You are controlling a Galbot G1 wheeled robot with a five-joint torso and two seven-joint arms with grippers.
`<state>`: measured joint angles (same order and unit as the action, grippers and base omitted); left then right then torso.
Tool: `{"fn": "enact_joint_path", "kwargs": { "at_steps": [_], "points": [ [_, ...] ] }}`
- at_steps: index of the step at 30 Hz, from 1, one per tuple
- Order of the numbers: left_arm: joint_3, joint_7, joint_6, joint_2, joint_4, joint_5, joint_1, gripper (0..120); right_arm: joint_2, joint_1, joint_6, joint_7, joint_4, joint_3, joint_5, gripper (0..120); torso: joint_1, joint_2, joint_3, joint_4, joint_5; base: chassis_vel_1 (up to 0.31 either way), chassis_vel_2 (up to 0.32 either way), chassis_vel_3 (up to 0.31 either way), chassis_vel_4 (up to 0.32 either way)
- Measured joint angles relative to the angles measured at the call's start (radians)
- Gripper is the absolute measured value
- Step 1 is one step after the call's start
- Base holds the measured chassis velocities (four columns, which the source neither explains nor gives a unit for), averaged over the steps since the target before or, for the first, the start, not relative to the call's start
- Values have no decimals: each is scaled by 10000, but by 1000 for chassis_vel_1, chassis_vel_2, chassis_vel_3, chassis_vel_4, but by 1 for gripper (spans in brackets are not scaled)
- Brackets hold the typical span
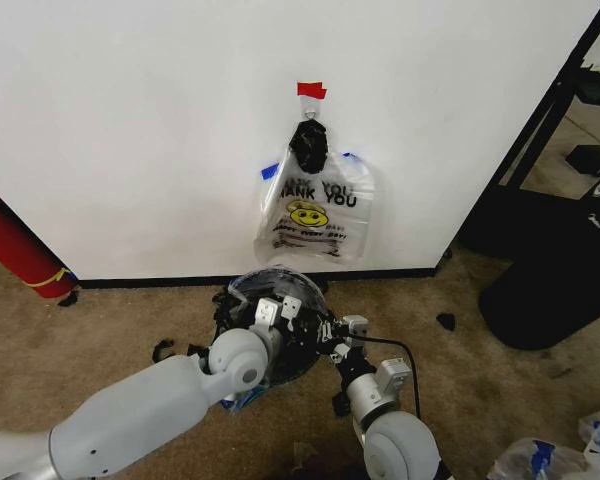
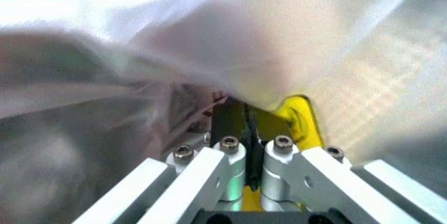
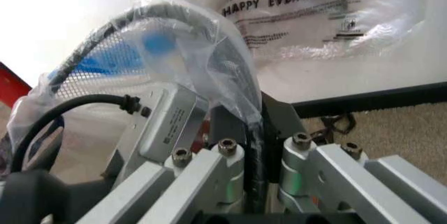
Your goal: Pick up the garbage bag from the wall and place it over the trash bin.
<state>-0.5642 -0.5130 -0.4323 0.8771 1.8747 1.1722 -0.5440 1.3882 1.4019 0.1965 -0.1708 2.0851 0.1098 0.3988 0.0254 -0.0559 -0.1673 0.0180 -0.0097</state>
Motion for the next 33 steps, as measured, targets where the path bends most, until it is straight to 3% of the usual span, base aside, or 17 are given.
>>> {"fn": "enact_joint_path", "kwargs": {
  "at_steps": [8,14,17,21,26,33],
  "points": [
    [3,655,576,-178,304,140,-215,0,42,1,1,-15,-63,-84,-106,1,0,0,0,1,-1,0,0,0,0],
    [-10,739,291,-305,321,-420,-284,0,49,8,1,-12,-65,-159,-139,1,0,0,0,1,0,0,0,0,0],
    [2,142,-233,-334,-88,-1266,-212,0,37,11,3,-2,-37,-173,-134,1,0,0,0,-1,1,0,0,0,0],
    [167,-532,879,95,-771,-1273,-178,0,85,49,14,0,-36,-253,-91,1,0,0,0,1,0,0,0,0,0],
    [100,-896,914,268,-1252,-1313,-56,0,68,127,177,-44,134,-286,355,1,0,0,0,1,0,0,0,0,0],
    [103,-894,819,46,-802,-1186,-137,0,47,90,214,-188,85,-186,553,1,0,0,0,0,0,0,0,0,0]
  ]
}}
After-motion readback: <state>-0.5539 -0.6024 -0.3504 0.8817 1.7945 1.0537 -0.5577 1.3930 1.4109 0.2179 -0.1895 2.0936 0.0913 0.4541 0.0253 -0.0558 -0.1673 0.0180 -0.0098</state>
